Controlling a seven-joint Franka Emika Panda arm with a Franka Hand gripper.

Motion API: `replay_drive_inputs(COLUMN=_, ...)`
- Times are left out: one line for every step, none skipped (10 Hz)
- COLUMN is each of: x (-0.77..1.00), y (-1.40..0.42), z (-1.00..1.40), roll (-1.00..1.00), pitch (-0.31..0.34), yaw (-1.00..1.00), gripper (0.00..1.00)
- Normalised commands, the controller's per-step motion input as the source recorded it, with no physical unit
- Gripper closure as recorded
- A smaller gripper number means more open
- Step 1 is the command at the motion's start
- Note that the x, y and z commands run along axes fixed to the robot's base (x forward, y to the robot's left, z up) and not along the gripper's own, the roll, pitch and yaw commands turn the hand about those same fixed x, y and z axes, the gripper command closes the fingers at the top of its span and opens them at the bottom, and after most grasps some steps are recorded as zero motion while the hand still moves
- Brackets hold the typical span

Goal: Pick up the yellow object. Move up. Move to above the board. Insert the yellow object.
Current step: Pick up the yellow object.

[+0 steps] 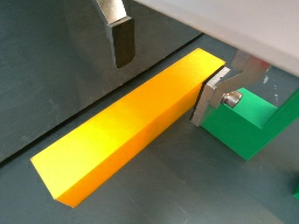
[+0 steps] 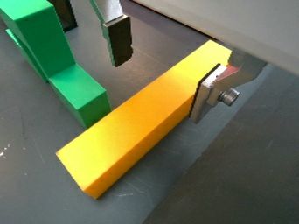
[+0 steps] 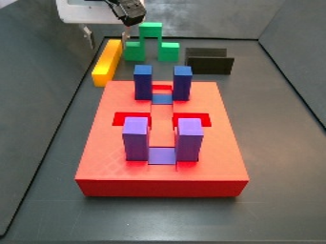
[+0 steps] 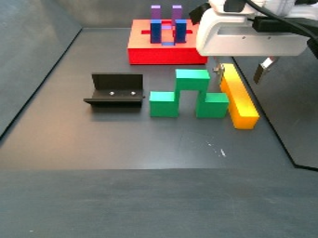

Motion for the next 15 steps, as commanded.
replay_drive_inputs(x=0.21, y=0.0, z=-0.32, roll=0.02, pitch=0.016, yaw=0.1, gripper=0.0)
replay_drive_inputs(x=0.15, y=0.0, z=-0.44, roll=0.07, pitch=0.02, yaw=0.11, gripper=0.0)
replay_drive_inputs(x=0.17, y=0.0, z=-0.42, roll=0.06, pitch=0.017, yaw=0.1, gripper=0.0)
replay_drive_inputs(x=0.06, y=-0.05, z=-0.36, roll=0.05, pitch=0.0, yaw=0.03, gripper=0.0)
replay_drive_inputs(x=0.0, y=-0.06, z=-0.28, roll=0.07, pitch=0.0, yaw=0.0, gripper=0.0)
replay_drive_inputs(x=0.0, y=-0.05, z=-0.26, roll=0.08, pitch=0.001, yaw=0.0, gripper=0.0)
replay_drive_inputs(x=-0.03, y=-0.05, z=-0.27, roll=0.09, pitch=0.0, yaw=-0.01, gripper=0.0)
replay_drive_inputs(x=-0.09, y=-0.02, z=-0.23, roll=0.07, pitch=0.0, yaw=-0.08, gripper=0.0)
replay_drive_inputs(x=-0.07, y=0.0, z=-0.17, roll=0.05, pitch=0.0, yaw=-0.16, gripper=0.0)
replay_drive_inputs(x=0.0, y=0.0, z=-0.05, roll=0.02, pitch=0.014, yaw=-0.19, gripper=0.0)
replay_drive_inputs(x=0.0, y=0.0, z=0.0, roll=0.0, pitch=0.006, yaw=0.0, gripper=0.0)
replay_drive_inputs(x=-0.03, y=0.0, z=-0.01, roll=0.03, pitch=0.0, yaw=-0.02, gripper=0.0)
replay_drive_inputs(x=-0.01, y=-0.07, z=0.0, roll=0.01, pitch=0.0, yaw=-0.05, gripper=0.0)
replay_drive_inputs(x=0.0, y=-0.03, z=-0.01, roll=0.0, pitch=0.0, yaw=0.0, gripper=0.0)
replay_drive_inputs(x=0.0, y=0.0, z=0.0, roll=0.0, pitch=0.003, yaw=0.0, gripper=0.0)
